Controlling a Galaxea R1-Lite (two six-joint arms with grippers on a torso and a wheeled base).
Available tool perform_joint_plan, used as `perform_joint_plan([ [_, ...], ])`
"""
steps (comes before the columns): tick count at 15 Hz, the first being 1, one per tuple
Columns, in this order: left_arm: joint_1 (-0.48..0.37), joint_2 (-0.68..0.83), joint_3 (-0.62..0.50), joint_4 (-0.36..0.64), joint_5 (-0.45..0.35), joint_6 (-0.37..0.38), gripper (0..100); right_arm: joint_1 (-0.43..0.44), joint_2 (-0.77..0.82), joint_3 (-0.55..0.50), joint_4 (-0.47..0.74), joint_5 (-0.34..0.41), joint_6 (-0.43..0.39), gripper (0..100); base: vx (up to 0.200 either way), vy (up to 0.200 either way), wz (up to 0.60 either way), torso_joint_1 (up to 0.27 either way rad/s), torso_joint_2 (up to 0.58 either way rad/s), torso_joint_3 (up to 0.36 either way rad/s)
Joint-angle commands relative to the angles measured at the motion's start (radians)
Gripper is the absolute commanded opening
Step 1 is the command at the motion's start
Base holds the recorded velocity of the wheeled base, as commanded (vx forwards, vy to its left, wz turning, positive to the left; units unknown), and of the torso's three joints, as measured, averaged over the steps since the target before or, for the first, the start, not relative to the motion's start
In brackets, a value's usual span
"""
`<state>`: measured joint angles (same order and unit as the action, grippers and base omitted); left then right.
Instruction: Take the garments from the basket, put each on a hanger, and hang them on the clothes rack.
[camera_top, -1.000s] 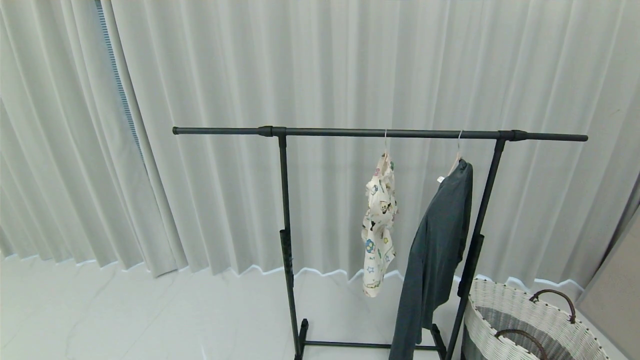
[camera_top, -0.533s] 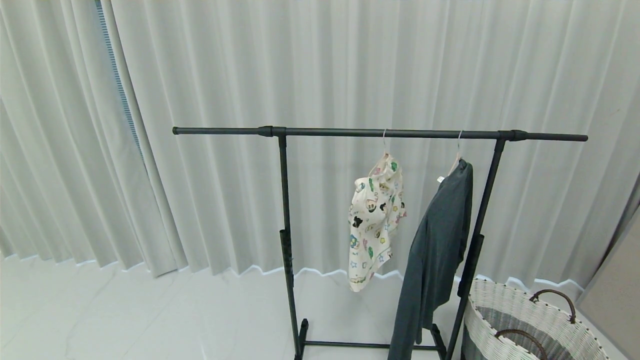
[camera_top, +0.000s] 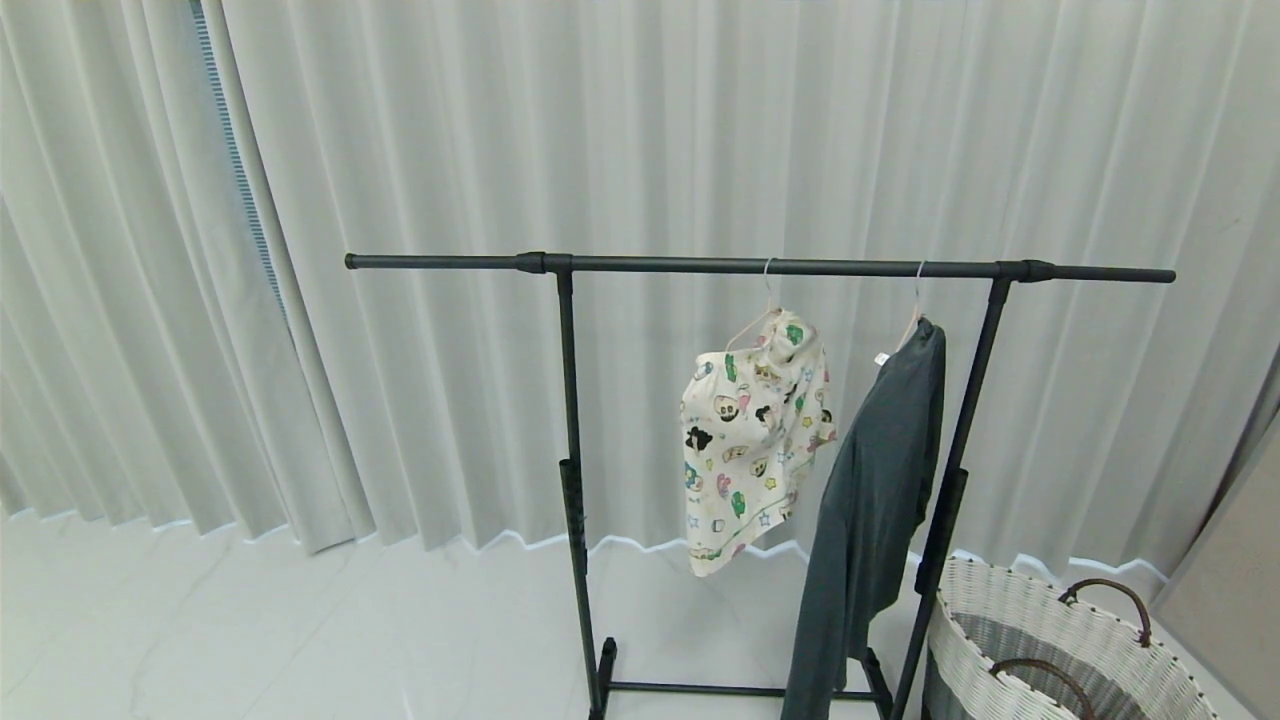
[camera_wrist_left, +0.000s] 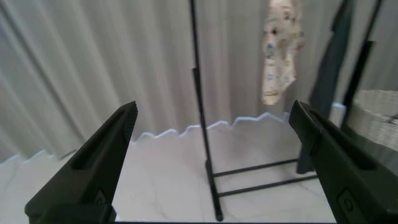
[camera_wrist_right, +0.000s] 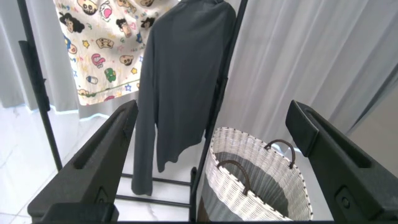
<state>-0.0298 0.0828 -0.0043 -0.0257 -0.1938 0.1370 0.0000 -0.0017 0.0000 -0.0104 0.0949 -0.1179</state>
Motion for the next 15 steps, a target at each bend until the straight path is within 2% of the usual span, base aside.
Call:
perform_joint_plan([
  [1,0.019,-0.051,0.0,0.001,0.074,0.0,100,0.0,0.002,0.0,0.0,0.0,0.0,100,0.0,0.0,0.0,0.0,0.0,0.0],
  [3,0.036,-0.081,0.004,-0.01,0.284,-0.073,100,-0.002,0.002,0.0,0.0,0.0,0.0,100,0.0,0.0,0.0,0.0,0.0,0.0],
  [4,0.036,-0.081,0.004,-0.01,0.355,-0.114,100,0.0,0.002,0.0,0.0,0.0,0.0,100,0.0,0.0,0.0,0.0,0.0,0.0],
  [5,0.036,-0.083,0.004,-0.01,0.373,-0.162,100,0.0,0.002,0.0,0.0,0.0,0.0,100,0.0,0.0,0.0,0.0,0.0,0.0],
  [7,0.036,-0.083,0.004,-0.01,0.373,-0.264,100,0.0,0.002,0.0,0.0,0.0,0.0,100,0.0,0.0,0.0,0.0,0.0,0.0],
  [8,0.036,-0.081,0.004,-0.01,0.378,-0.284,100,0.0,0.002,0.0,0.0,0.0,0.0,100,0.0,0.0,0.0,0.0,0.0,0.0],
  [9,0.036,-0.081,0.004,-0.01,0.378,-0.241,100,0.0,0.002,0.0,0.0,0.0,0.0,100,0.0,0.0,0.0,0.0,0.0,0.0],
  [10,0.036,-0.081,0.004,-0.01,0.376,-0.123,100,-0.002,0.002,0.0,0.0,0.0,0.0,100,0.0,0.0,0.0,0.0,0.0,0.0],
  [11,0.036,-0.081,0.004,-0.01,0.356,-0.056,100,0.0,0.002,0.0,0.0,0.0,0.0,100,0.0,0.0,0.0,0.0,0.0,0.0],
  [12,0.036,-0.081,0.003,-0.006,0.277,-0.039,100,0.0,0.002,0.0,0.0,0.0,0.0,100,0.0,0.0,0.0,0.0,0.0,0.0],
  [13,0.034,-0.074,-0.003,0.009,0.165,-0.039,100,0.0,0.002,0.0,0.0,0.0,0.0,100,0.0,0.0,0.0,0.0,0.0,0.0],
  [14,0.021,-0.049,-0.016,0.036,0.172,-0.051,100,0.0,0.002,0.0,0.0,0.0,0.0,100,0.0,0.0,0.0,0.0,0.0,0.0],
  [15,0.019,-0.046,-0.017,0.043,0.174,-0.1,100,0.0,0.002,0.0,0.0,0.0,0.0,100,0.0,0.0,0.0,0.0,0.0,0.0],
])
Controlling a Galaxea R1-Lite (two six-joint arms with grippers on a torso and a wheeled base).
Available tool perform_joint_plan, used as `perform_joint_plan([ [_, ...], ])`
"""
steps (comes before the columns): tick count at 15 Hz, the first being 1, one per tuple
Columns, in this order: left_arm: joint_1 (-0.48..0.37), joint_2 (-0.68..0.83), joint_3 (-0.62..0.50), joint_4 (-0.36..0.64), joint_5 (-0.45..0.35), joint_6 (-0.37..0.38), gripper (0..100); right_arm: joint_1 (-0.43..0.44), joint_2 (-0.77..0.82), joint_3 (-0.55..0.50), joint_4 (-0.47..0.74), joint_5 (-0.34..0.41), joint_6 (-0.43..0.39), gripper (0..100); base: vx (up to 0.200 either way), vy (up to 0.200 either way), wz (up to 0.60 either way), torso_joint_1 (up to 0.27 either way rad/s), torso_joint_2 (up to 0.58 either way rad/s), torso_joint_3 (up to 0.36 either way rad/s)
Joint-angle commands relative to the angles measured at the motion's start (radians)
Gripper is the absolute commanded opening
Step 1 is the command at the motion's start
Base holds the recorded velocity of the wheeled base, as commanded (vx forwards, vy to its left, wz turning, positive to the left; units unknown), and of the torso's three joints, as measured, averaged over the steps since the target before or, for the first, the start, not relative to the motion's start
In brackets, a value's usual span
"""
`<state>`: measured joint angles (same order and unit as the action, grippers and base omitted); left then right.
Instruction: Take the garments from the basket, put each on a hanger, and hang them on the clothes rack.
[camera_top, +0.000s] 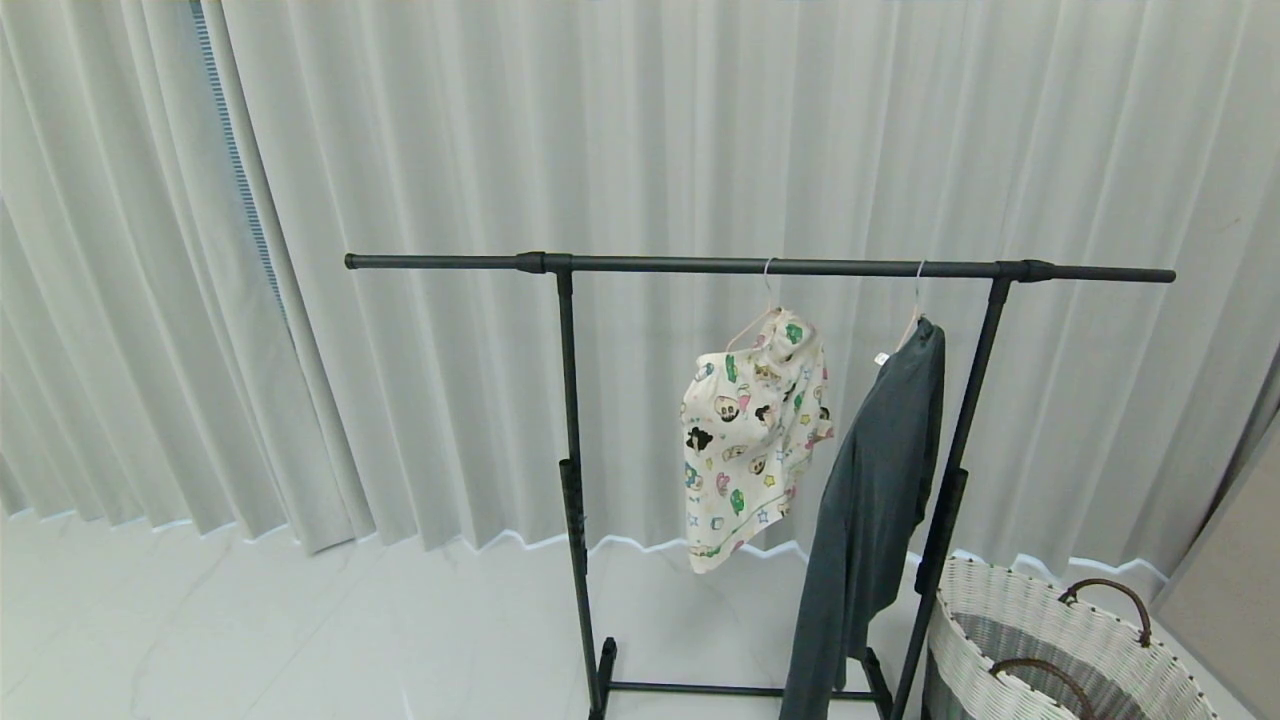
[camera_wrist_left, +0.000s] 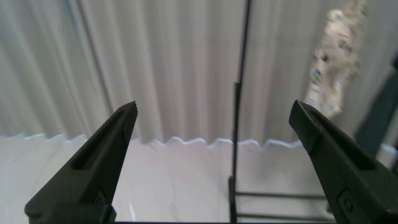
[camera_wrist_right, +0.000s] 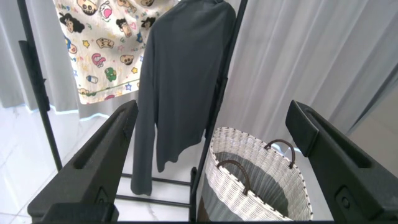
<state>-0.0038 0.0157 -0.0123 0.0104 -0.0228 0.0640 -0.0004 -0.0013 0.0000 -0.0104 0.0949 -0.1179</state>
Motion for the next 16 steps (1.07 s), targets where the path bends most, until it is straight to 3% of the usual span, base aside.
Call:
perform_joint_plan([
  [1,-0.002,0.001,-0.009,0.005,0.004,-0.032,100,0.0,0.001,0.0,0.0,0.0,0.0,100,0.0,0.0,0.0,0.0,0.0,0.0],
  [6,0.004,-0.014,-0.008,-0.004,0.037,-0.082,100,-0.001,0.001,0.0,0.0,0.0,0.0,100,0.0,0.0,0.0,0.0,0.0,0.0],
  [16,0.004,-0.014,-0.008,-0.004,0.037,-0.084,100,0.0,0.001,0.0,0.0,0.0,0.0,100,0.0,0.0,0.0,0.0,0.0,0.0],
])
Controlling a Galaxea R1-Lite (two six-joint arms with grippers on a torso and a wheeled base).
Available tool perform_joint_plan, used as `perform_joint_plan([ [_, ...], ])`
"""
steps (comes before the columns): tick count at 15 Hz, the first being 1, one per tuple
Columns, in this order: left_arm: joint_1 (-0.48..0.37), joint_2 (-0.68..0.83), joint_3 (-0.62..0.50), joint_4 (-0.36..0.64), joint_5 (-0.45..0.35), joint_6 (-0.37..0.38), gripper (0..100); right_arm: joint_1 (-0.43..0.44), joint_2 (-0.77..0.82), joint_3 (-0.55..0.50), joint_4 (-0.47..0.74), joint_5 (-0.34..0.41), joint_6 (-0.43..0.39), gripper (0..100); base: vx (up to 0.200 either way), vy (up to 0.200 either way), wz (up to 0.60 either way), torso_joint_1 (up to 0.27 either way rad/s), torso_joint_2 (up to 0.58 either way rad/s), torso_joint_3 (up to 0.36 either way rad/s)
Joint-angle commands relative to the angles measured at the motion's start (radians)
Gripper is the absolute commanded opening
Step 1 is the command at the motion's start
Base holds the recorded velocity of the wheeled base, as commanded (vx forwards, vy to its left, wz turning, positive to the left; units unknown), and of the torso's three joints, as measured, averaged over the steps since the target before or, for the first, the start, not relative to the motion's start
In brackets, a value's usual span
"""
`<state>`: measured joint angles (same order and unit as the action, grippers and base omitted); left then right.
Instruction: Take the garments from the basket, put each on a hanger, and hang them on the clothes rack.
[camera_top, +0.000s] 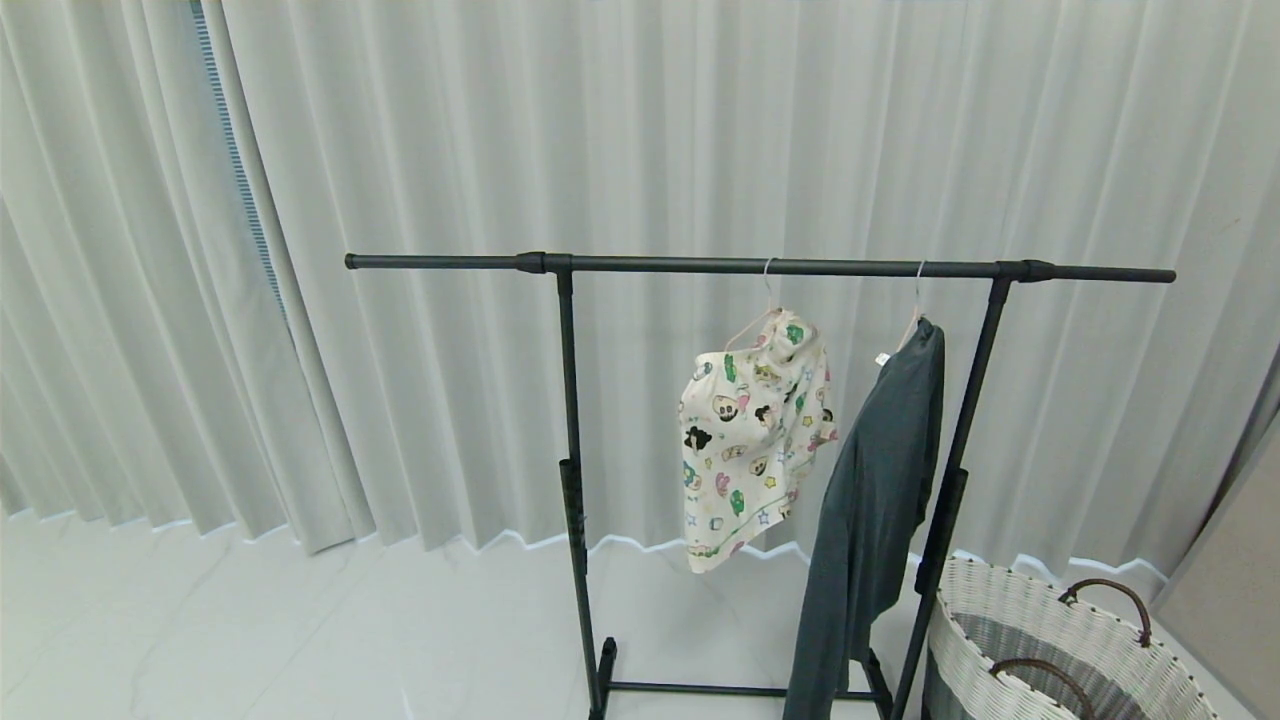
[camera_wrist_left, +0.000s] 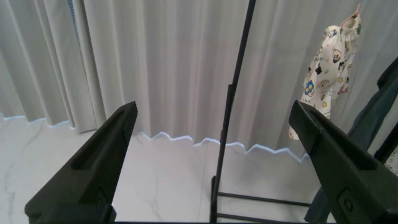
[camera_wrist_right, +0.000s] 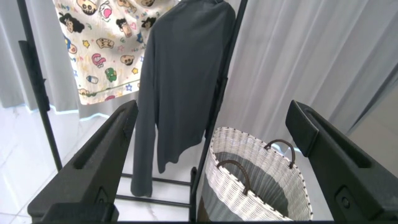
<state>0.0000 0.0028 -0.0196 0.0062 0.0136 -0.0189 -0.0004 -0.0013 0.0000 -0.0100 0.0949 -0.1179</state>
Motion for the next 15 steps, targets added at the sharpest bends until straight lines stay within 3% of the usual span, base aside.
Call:
perform_joint_plan([
  [1,0.0,-0.001,0.0,0.0,0.0,-0.001,100,0.0,0.001,0.0,-0.001,0.0,0.0,100,0.0,0.0,0.0,0.0,0.0,0.0],
  [6,0.0,-0.001,0.0,0.0,0.0,0.001,100,0.0,0.001,0.0,0.001,-0.003,0.043,100,0.0,0.0,0.0,0.0,0.0,0.0],
  [15,0.0,-0.001,0.0,0.0,0.0,-0.001,100,0.0,0.001,0.0,0.001,-0.001,0.029,100,0.0,0.0,0.0,0.0,0.0,0.0],
])
